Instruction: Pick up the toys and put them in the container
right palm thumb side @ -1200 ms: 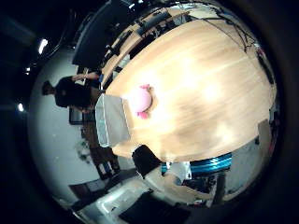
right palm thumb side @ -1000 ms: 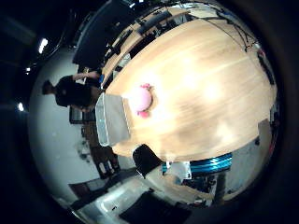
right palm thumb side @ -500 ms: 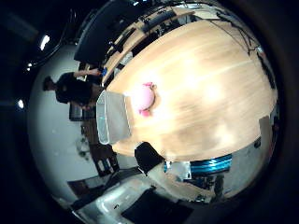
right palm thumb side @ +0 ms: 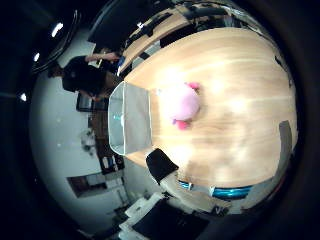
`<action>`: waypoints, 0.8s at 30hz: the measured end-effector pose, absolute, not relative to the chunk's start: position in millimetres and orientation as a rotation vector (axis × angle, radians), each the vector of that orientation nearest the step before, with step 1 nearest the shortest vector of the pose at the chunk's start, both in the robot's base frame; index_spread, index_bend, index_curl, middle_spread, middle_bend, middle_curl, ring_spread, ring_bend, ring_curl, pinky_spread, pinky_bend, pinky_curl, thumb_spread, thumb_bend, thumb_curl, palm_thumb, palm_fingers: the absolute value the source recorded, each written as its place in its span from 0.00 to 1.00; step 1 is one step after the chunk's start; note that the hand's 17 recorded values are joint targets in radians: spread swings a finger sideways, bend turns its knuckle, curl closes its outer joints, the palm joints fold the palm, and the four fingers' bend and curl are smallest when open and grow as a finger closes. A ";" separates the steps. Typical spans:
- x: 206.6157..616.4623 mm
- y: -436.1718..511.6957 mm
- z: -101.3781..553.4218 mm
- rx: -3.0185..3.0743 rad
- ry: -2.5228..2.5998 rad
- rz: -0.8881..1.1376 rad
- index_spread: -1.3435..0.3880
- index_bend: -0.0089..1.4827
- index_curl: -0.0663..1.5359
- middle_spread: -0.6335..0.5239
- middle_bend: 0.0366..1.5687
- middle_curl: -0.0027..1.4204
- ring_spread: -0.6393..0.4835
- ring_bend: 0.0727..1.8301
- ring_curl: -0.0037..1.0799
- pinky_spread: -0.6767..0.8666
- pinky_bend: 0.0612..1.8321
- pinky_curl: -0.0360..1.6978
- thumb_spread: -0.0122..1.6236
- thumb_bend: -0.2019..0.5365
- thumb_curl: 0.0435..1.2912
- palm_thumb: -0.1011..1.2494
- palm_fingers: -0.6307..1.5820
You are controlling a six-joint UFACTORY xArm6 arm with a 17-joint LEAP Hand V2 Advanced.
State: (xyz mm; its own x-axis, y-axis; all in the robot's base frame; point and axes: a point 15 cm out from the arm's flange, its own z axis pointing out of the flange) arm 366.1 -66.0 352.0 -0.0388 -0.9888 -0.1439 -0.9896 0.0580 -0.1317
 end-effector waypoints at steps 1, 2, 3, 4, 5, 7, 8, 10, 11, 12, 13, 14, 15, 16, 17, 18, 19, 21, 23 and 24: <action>370.8 -59.0 348.8 -2.043 2.124 0.013 0.53 0.12 0.23 0.50 0.15 0.26 0.58 0.38 0.20 0.69 0.65 0.02 0.58 0.24 0.20 0.22 0.40; 376.6 -50.2 344.4 -2.060 2.110 0.020 0.53 0.12 0.23 0.50 0.15 0.26 0.58 0.38 0.20 0.69 0.65 0.02 0.58 0.23 0.20 0.22 0.40; 381.7 -44.3 341.0 -2.072 2.100 0.024 0.53 0.12 0.23 0.50 0.15 0.26 0.58 0.38 0.20 0.69 0.65 0.02 0.58 0.24 0.20 0.22 0.40; 387.2 -38.8 336.8 -2.084 2.092 0.028 0.53 0.12 0.23 0.50 0.15 0.26 0.58 0.38 0.20 0.69 0.65 0.02 0.58 0.23 0.20 0.23 0.40; 392.5 -34.5 334.5 -2.095 2.085 0.030 0.53 0.12 0.23 0.50 0.15 0.26 0.58 0.38 0.20 0.69 0.65 0.02 0.58 0.23 0.20 0.23 0.40; 400.6 -27.1 326.1 -2.115 2.080 0.055 0.53 0.12 0.23 0.50 0.15 0.26 0.58 0.38 0.20 0.68 0.65 0.02 0.58 0.24 0.20 0.23 0.40; 403.5 -25.3 322.3 -2.122 2.081 0.067 0.53 0.12 0.23 0.50 0.15 0.26 0.58 0.38 0.20 0.69 0.65 0.02 0.59 0.24 0.20 0.23 0.40; 407.5 -20.0 313.7 -2.141 2.078 0.092 0.53 0.12 0.23 0.50 0.15 0.26 0.58 0.38 0.20 0.69 0.65 0.02 0.59 0.24 0.20 0.23 0.40; 410.6 -16.5 309.3 -2.150 2.073 0.098 0.53 0.12 0.23 0.50 0.15 0.26 0.58 0.38 0.20 0.69 0.65 0.02 0.59 0.23 0.20 0.23 0.40; 414.1 -13.9 306.2 -2.155 2.067 0.095 0.53 0.12 0.23 0.50 0.15 0.26 0.58 0.38 0.20 0.69 0.65 0.02 0.59 0.23 0.20 0.23 0.40; 418.0 -11.3 302.7 -2.158 2.064 0.091 0.53 0.12 0.23 0.50 0.15 0.26 0.58 0.38 0.20 0.69 0.65 0.02 0.59 0.23 0.20 0.23 0.40; 421.7 -8.2 297.3 -2.165 2.061 0.094 0.53 0.12 0.23 0.50 0.15 0.27 0.58 0.38 0.20 0.69 0.64 0.02 0.59 0.24 0.20 0.24 0.40; 424.2 -5.2 292.4 -2.174 2.057 0.099 0.53 0.12 0.23 0.50 0.15 0.26 0.58 0.38 0.20 0.69 0.64 0.02 0.59 0.23 0.19 0.24 0.40; 425.2 -3.2 288.8 -2.181 2.056 0.106 0.53 0.12 0.23 0.50 0.15 0.26 0.58 0.38 0.20 0.69 0.64 0.02 0.59 0.23 0.19 0.24 0.40; 427.0 0.3 284.1 -2.191 2.051 0.113 0.53 0.12 0.23 0.50 0.15 0.26 0.58 0.38 0.20 0.69 0.64 0.02 0.59 0.24 0.20 0.24 0.40; 429.3 4.4 277.5 -2.200 2.051 0.123 0.53 0.12 0.23 0.50 0.15 0.26 0.58 0.38 0.20 0.69 0.64 0.02 0.59 0.24 0.20 0.24 0.39; 430.7 6.9 274.4 -2.205 2.049 0.127 0.53 0.12 0.23 0.50 0.15 0.26 0.58 0.38 0.20 0.69 0.64 0.02 0.59 0.23 0.20 0.24 0.39; 434.2 14.3 266.3 -2.220 2.041 0.136 0.53 0.12 0.23 0.50 0.15 0.26 0.58 0.38 0.20 0.69 0.64 0.02 0.59 0.23 0.20 0.24 0.39; 436.5 22.9 256.8 -2.238 2.036 0.152 0.53 0.12 0.23 0.50 0.15 0.26 0.58 0.38 0.20 0.69 0.64 0.02 0.59 0.23 0.19 0.25 0.39; 437.1 25.0 253.2 -2.243 2.035 0.158 0.54 0.12 0.23 0.50 0.15 0.26 0.58 0.38 0.20 0.69 0.64 0.02 0.59 0.23 0.19 0.25 0.39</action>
